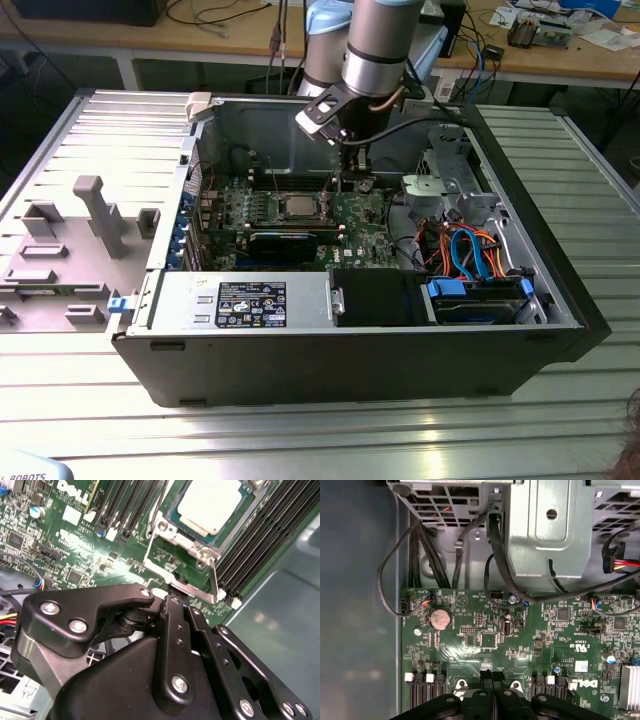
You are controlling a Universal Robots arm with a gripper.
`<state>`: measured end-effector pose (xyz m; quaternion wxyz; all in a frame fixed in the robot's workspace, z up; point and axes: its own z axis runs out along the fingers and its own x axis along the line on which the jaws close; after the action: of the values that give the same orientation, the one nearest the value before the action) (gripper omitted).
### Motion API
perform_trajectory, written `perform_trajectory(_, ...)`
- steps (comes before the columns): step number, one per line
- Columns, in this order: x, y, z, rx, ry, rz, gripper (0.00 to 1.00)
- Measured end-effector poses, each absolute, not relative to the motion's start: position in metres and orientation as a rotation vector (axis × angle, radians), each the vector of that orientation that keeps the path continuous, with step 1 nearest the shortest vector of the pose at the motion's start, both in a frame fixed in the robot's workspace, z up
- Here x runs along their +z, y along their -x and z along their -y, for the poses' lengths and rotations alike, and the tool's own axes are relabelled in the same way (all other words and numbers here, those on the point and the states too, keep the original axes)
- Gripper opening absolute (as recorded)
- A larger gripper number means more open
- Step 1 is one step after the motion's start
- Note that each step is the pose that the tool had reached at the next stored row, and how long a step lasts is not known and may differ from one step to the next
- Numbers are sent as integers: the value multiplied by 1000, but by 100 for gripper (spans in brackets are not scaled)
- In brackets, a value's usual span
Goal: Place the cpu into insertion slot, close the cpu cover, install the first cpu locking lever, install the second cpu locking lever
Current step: 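Close the cpu cover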
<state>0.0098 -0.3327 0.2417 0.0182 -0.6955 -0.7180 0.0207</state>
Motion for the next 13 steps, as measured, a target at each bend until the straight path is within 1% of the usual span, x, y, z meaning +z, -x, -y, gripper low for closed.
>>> perform_trajectory(13,242,20,333,56,2162,2232,11)
